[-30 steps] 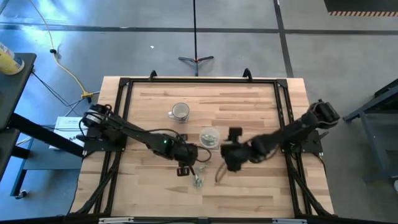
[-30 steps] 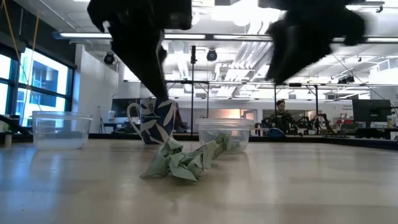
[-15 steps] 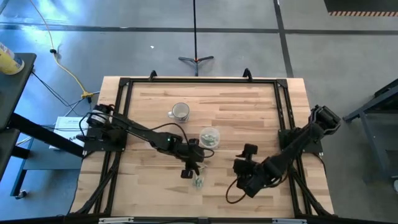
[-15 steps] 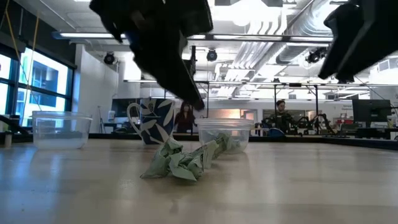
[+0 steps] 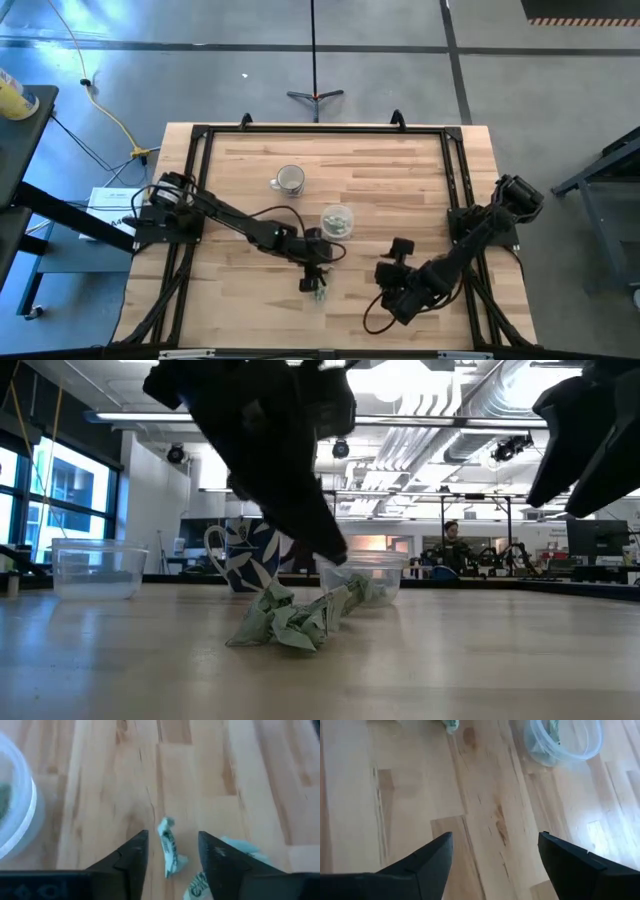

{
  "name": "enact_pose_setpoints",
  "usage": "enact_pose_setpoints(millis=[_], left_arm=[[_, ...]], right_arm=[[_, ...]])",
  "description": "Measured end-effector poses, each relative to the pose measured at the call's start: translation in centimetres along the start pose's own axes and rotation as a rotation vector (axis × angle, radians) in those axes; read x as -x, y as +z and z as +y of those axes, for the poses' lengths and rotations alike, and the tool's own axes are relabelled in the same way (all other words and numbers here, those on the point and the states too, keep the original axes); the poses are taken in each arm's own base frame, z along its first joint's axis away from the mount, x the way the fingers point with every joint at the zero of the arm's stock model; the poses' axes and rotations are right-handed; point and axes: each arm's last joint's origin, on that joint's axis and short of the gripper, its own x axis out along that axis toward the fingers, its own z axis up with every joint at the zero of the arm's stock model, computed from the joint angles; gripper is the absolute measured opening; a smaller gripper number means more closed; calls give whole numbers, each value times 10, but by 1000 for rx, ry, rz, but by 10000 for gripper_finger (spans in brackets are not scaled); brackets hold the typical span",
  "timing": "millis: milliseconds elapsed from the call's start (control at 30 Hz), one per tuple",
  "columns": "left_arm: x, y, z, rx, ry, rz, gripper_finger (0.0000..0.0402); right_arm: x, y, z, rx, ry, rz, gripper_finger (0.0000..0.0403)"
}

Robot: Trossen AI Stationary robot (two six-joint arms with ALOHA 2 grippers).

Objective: Pick and place Stevia / Truvia into bins
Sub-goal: Put the white stevia packet into the right transparent container

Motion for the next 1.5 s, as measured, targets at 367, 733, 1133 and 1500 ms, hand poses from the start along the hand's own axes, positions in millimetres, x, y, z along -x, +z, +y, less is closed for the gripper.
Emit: enact_pose_setpoints(millis=[367,733,1133,1500], left_arm=[[-5,-2,0,62,-14,11,297],[-25,-8,1,83,-24,-7,246],[-25,-12,3,23,57,16,192],[-33,-16,4,17,46,34,151]], right_arm=[[-8,7,-9,-8,-28,16,287],[-11,9,-14,-17,-42,47,287],[-12,8,-15,-15,-43,60,287],[-12,8,-16,-10,-49,68,287]])
